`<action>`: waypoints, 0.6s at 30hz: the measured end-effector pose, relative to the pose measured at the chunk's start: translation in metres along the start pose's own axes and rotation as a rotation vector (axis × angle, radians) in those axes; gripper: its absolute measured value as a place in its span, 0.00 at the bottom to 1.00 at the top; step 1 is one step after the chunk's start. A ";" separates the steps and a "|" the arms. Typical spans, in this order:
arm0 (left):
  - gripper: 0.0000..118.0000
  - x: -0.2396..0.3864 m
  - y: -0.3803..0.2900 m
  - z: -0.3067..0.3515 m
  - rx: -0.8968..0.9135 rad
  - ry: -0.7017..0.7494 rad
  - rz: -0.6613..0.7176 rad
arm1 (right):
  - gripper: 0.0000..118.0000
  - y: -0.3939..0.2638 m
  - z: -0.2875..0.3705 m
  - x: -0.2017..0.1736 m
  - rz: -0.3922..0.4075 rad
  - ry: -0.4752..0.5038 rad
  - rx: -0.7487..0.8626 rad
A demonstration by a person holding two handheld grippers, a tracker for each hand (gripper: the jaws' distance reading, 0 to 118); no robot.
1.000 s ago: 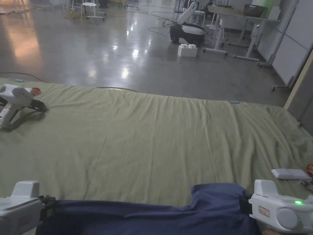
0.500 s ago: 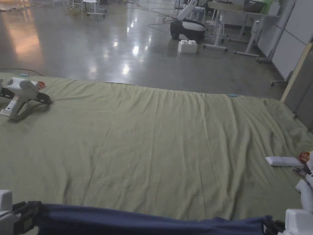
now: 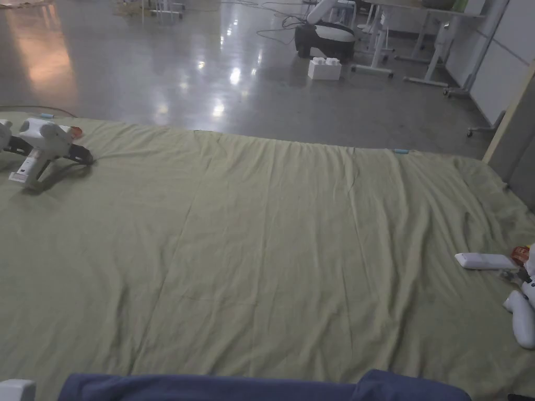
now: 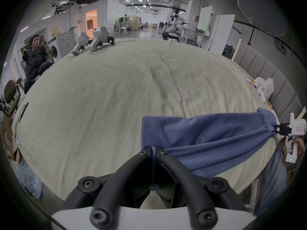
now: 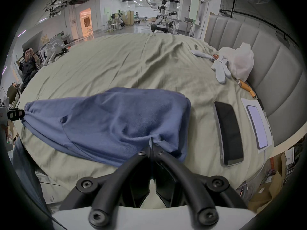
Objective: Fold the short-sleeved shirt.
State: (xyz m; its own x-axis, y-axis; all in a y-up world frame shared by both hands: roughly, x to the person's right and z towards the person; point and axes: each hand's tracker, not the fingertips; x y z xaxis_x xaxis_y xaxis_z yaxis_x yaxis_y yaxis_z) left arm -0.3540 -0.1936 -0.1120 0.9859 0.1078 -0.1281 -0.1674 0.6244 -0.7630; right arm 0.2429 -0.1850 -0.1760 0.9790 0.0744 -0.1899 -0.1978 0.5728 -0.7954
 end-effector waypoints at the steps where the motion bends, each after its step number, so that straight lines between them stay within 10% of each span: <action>1: 0.03 0.002 0.000 -0.001 -0.003 0.005 0.000 | 0.01 -0.001 -0.002 -0.002 -0.002 0.001 0.002; 4: 0.18 0.005 0.001 0.000 0.015 0.025 -0.001 | 0.11 0.003 0.005 -0.009 0.020 -0.040 0.033; 7: 0.50 0.011 0.012 0.008 0.054 0.010 0.007 | 0.71 0.015 0.018 -0.012 0.037 -0.114 0.086; 9: 0.62 0.019 0.022 0.016 0.114 0.014 -0.002 | 0.72 0.027 0.030 -0.016 0.030 -0.119 0.164; 18: 0.60 0.094 0.087 0.051 0.435 0.076 -0.083 | 0.72 0.098 0.063 -0.059 -0.076 -0.063 0.546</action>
State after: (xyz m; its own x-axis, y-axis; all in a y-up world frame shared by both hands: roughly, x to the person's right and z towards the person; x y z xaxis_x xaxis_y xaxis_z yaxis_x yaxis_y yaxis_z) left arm -0.2759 -0.0900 -0.1579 0.9906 -0.0035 -0.1368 -0.0572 0.8974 -0.4374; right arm 0.1687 -0.0818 -0.2063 0.9939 0.0555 -0.0951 -0.0884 0.9173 -0.3882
